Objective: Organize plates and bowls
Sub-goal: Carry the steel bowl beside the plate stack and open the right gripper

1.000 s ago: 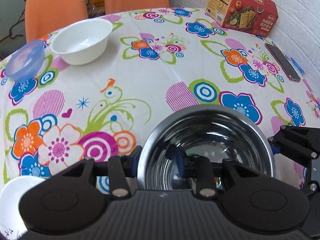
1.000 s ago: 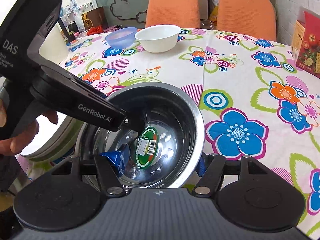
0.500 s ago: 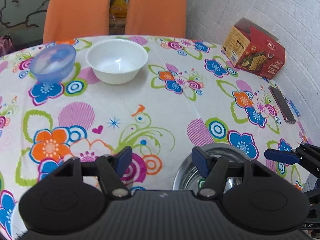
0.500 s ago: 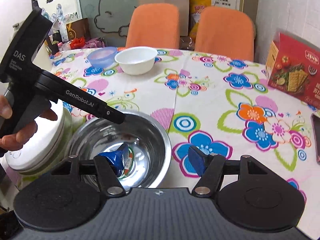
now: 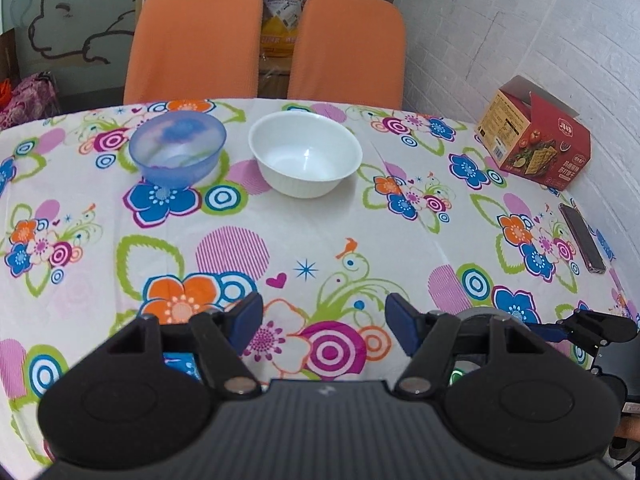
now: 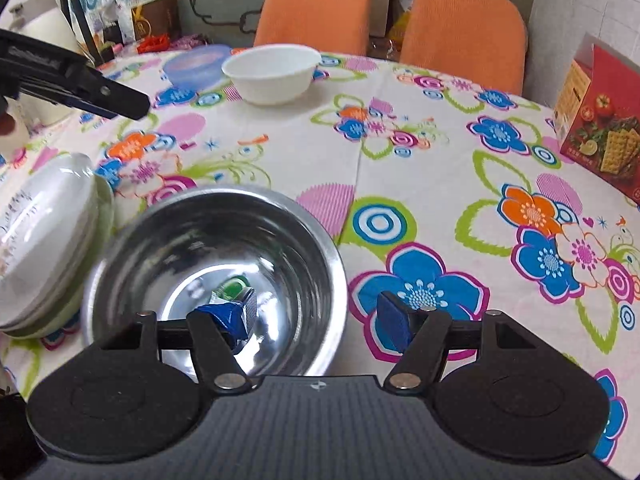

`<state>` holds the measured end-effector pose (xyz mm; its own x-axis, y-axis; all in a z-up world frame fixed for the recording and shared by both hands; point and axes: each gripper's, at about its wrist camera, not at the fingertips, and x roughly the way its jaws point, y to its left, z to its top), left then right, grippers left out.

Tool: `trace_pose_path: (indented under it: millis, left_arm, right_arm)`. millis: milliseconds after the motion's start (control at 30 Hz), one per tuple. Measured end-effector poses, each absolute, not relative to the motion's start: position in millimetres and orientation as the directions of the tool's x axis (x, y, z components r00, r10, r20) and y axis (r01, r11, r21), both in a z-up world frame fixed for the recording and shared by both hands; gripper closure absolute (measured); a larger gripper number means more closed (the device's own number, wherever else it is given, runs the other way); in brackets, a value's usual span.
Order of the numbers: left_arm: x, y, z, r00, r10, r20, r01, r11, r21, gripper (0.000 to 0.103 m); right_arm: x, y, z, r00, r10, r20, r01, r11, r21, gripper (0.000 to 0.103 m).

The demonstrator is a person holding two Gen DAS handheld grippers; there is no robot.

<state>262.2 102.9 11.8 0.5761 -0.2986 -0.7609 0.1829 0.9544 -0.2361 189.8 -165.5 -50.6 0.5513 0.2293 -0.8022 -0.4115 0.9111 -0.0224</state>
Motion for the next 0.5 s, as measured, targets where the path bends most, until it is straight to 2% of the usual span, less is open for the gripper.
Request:
trace_pose_path:
  millis: [333, 500]
  left_arm:
    - [281, 114, -3, 0.555, -0.308, -0.773, 0.165, 0.951, -0.261, 0.035]
    - [288, 119, -6, 0.556, -0.322, -0.766, 0.167, 0.946, -0.276, 0.035]
  right_arm:
    - [192, -182, -50, 0.528, 0.205, -0.824, -0.397, 0.917, -0.026, 0.049]
    - [196, -173, -46, 0.503, 0.166, -0.848, -0.426, 0.901, -0.077, 0.048]
